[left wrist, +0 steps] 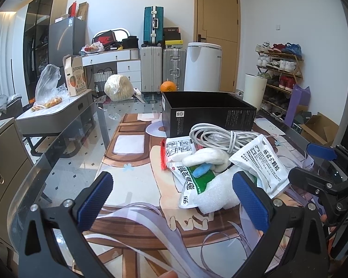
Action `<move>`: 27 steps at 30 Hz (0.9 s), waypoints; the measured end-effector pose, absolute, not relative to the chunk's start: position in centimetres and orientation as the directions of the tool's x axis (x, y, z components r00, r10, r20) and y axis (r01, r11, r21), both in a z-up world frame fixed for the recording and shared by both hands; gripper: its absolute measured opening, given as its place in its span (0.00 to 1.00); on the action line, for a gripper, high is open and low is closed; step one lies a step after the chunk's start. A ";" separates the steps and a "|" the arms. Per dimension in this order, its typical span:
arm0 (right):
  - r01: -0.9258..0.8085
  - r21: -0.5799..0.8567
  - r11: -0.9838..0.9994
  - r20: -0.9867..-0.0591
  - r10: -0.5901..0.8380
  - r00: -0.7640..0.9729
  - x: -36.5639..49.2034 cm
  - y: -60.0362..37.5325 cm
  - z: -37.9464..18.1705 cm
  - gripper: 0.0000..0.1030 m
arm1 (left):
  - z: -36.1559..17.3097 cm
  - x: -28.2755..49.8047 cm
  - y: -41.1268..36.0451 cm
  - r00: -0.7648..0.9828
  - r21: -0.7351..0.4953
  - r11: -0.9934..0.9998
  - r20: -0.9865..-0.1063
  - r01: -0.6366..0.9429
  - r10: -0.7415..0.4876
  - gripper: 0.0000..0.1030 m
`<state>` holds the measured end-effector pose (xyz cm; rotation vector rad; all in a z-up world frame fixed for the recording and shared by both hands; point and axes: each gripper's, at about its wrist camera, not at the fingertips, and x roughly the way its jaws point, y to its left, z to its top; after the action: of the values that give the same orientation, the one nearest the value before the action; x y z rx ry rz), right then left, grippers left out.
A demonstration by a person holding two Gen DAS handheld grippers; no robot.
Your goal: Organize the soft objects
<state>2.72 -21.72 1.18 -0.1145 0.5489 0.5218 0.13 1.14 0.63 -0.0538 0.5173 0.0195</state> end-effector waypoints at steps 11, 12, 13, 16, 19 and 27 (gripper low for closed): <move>-0.502 0.033 0.865 -0.525 0.442 0.727 2.7 -21.7 1.2 1.00 | 0.6 0.0 1.1 0.869 -0.047 0.998 -0.495 -0.035 0.007 1.00; -0.502 0.032 0.864 -0.525 0.442 0.727 2.7 -21.8 1.2 1.00 | 0.6 -0.1 1.1 0.869 -0.046 0.998 -0.494 -0.036 0.008 1.00; -0.502 0.033 0.864 -0.525 0.443 0.727 2.7 -21.7 1.2 1.00 | 0.6 -0.1 1.1 0.869 -0.046 0.998 -0.495 -0.036 0.009 1.00; -0.502 0.033 0.864 -0.526 0.442 0.726 2.7 -21.7 1.2 1.00 | 0.6 -0.1 1.1 0.869 -0.048 0.998 -0.494 -0.035 0.007 1.00; -0.502 0.033 0.864 -0.526 0.442 0.726 2.7 -21.7 1.2 1.00 | 0.7 -0.1 1.2 0.870 -0.047 0.998 -0.494 -0.035 0.007 1.00; -0.502 0.031 0.864 -0.525 0.441 0.728 2.7 -21.7 1.2 1.00 | 0.6 -0.1 1.1 0.869 -0.046 0.998 -0.494 -0.037 0.009 1.00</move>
<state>2.70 -21.73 1.19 -0.1162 0.5481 0.5212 -0.15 1.08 0.58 -0.0541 0.5166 0.0241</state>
